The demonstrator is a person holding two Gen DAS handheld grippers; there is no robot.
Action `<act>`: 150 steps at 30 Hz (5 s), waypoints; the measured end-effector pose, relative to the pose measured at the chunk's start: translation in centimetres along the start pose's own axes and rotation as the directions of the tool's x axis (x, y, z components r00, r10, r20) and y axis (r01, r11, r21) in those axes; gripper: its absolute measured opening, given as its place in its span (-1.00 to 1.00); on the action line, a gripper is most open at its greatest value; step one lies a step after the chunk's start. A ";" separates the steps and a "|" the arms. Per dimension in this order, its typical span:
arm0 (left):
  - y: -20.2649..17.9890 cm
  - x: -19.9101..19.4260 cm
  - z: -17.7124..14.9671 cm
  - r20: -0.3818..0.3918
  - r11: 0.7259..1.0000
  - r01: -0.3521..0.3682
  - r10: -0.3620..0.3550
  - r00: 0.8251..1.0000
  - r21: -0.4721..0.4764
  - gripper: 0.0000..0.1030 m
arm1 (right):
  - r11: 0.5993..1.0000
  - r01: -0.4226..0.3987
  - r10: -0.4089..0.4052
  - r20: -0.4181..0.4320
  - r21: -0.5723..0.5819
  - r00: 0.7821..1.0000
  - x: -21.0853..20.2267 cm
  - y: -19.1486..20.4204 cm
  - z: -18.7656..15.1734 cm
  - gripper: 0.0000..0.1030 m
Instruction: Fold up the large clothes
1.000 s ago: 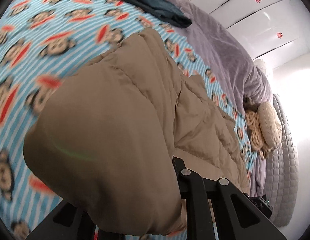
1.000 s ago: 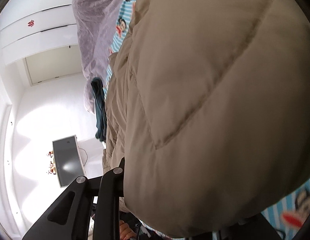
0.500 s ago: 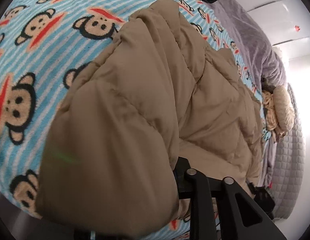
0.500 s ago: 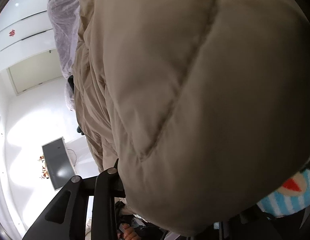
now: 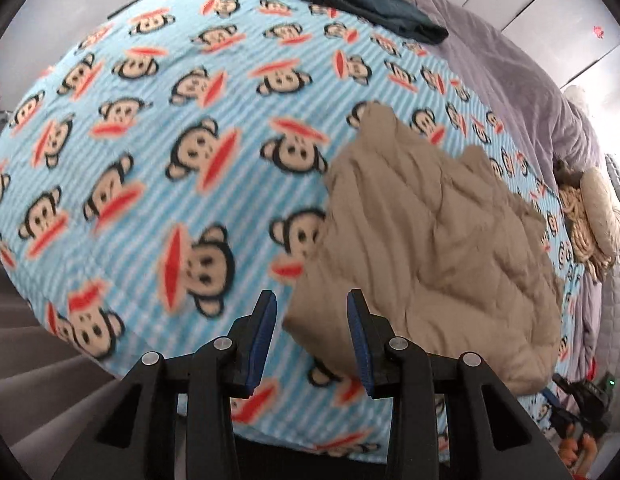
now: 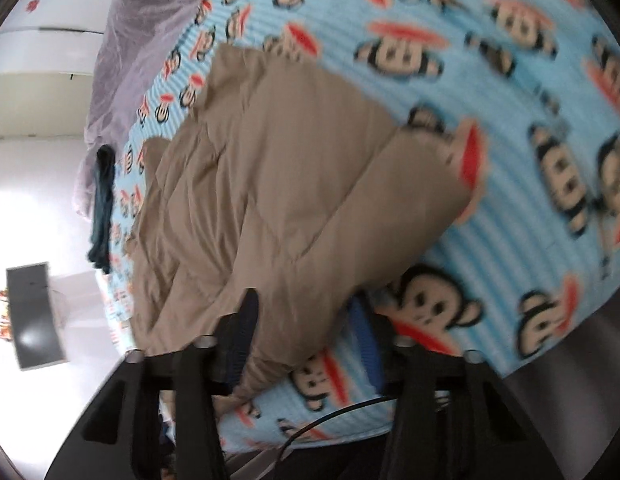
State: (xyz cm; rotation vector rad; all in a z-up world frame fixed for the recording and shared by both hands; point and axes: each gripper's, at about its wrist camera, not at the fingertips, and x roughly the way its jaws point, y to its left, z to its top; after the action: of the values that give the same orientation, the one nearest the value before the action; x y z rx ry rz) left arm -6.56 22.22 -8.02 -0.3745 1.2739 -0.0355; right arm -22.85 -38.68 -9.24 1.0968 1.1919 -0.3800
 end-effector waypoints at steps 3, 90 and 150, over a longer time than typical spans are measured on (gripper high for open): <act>-1.1 1.5 0.7 -0.011 0.999 -0.018 0.018 1.000 0.045 -0.27 | 0.988 0.097 -0.087 0.084 -0.120 0.993 -2.1 3.1 -1.4 -0.47; -7.9 18.3 8.8 -0.515 0.806 0.480 -0.264 0.816 0.347 0.98 | 0.778 0.221 -0.330 -0.083 -0.588 0.940 16.5 20.5 -10.0 1.00; -51.7 16.2 -7.7 -0.592 0.634 0.505 -0.091 0.801 0.586 0.54 | 0.944 -0.103 0.135 0.082 -0.314 0.987 -4.2 -2.4 -2.0 0.66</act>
State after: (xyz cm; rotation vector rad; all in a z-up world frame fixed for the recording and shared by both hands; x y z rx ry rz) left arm 0.39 -32.04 -9.76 0.1412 1.5898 -0.9948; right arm -27.36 -39.38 -6.59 0.8605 1.0468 -0.1465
